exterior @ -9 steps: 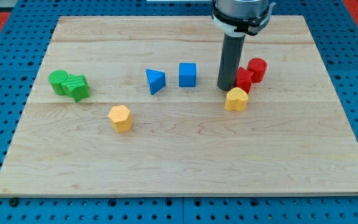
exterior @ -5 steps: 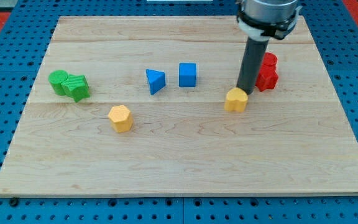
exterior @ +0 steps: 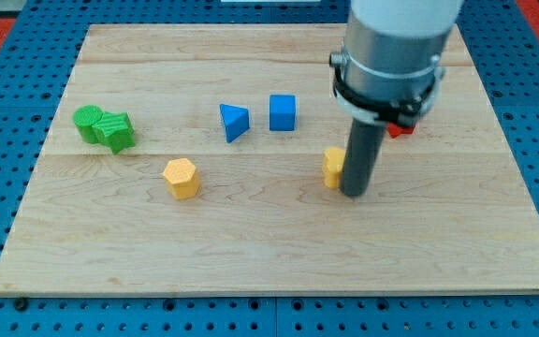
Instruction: Slide the yellow heart towards top center
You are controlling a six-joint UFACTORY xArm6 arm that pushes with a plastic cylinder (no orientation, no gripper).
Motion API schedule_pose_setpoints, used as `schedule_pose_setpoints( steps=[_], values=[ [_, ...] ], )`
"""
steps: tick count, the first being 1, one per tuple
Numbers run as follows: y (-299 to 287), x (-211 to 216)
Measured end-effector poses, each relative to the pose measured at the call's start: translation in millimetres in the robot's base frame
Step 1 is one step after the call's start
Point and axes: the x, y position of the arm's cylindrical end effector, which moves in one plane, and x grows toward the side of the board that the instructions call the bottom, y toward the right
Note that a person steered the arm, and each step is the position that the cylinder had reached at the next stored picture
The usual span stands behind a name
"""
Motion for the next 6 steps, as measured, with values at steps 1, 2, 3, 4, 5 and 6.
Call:
schedule_pose_setpoints(
  steps=[1,2,3,4,5,6],
  values=[
    [-25,-13],
    [-28,-8],
    [-52,-33],
    [-36,-73],
    [-25,-104],
    [-23,-153]
  ],
)
